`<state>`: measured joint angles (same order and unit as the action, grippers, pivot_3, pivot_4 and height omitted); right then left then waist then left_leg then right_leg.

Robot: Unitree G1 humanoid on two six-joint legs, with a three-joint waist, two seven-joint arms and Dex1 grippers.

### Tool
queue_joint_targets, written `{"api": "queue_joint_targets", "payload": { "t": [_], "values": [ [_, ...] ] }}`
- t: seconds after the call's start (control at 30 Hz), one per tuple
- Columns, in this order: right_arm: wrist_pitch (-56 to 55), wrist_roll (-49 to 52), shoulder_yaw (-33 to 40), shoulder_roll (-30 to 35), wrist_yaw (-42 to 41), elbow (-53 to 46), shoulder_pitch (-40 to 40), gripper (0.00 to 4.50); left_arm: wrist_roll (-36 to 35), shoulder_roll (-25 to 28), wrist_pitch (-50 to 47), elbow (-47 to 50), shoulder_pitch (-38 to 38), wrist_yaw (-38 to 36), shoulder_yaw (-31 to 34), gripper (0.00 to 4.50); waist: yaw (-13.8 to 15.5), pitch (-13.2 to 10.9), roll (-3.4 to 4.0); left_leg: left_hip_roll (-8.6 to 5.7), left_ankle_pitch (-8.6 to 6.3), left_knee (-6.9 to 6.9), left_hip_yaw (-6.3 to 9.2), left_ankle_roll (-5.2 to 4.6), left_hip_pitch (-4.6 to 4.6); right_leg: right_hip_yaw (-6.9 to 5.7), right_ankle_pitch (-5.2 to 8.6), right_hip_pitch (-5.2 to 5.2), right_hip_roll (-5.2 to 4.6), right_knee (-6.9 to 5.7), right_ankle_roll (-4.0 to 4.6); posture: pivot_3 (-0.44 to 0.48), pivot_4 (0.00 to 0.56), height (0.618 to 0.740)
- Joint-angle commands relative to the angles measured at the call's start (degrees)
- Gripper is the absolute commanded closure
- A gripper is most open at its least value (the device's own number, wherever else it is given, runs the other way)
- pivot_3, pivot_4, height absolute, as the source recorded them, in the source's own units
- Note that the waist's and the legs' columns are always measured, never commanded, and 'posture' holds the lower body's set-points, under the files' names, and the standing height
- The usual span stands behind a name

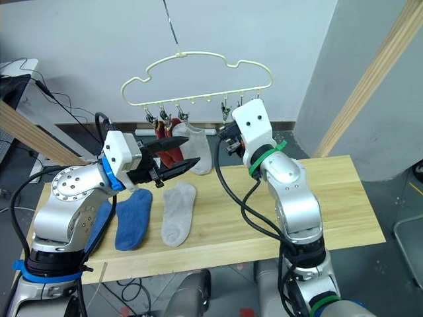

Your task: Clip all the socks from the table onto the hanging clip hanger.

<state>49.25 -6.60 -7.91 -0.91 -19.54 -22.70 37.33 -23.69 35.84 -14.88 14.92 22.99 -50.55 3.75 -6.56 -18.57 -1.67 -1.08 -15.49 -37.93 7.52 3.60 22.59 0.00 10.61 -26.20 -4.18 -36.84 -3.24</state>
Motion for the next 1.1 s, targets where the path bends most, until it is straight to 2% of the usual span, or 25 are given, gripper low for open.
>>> {"api": "queue_joint_targets", "payload": {
  "t": [0.03, 0.4, 1.1],
  "values": [
    [-1.3, 1.6, 0.4, -0.8, 1.8, 1.1, 2.1, 2.75, 0.4, 0.0, 1.1, 1.4, 0.4, 0.3, 0.0, 1.81, 0.0, 0.0, 0.00, 0.00, 0.00, 0.00, 0.00, 0.00, 0.00, 0.00, 0.00, 0.00, 0.00, 0.00, 0.00, -0.175, 0.293, 0.740],
    [-2.3, 4.7, 2.4, -0.9, 5.3, 9.0, 7.5, 2.75, 0.6, -0.6, 0.9, 1.2, 0.3, 1.8, -0.2, 1.81, 0.0, 0.0, 0.00, 0.00, 0.00, -0.02, 0.01, -0.01, -0.01, 0.00, 0.00, 0.00, 0.00, -0.03, 0.00, -0.161, 0.292, 0.740],
    [-12.2, 6.8, 0.5, -1.9, 5.2, 20.9, 13.2, 2.75, 0.3, -1.4, 0.5, 1.0, -1.8, 3.9, 0.1, 1.81, 0.0, 0.0, 0.00, 0.00, 0.00, -0.01, 0.00, -0.01, -0.01, 0.00, 0.00, -0.02, 0.00, -0.04, 0.00, -0.151, 0.293, 0.740]
  ]
}}
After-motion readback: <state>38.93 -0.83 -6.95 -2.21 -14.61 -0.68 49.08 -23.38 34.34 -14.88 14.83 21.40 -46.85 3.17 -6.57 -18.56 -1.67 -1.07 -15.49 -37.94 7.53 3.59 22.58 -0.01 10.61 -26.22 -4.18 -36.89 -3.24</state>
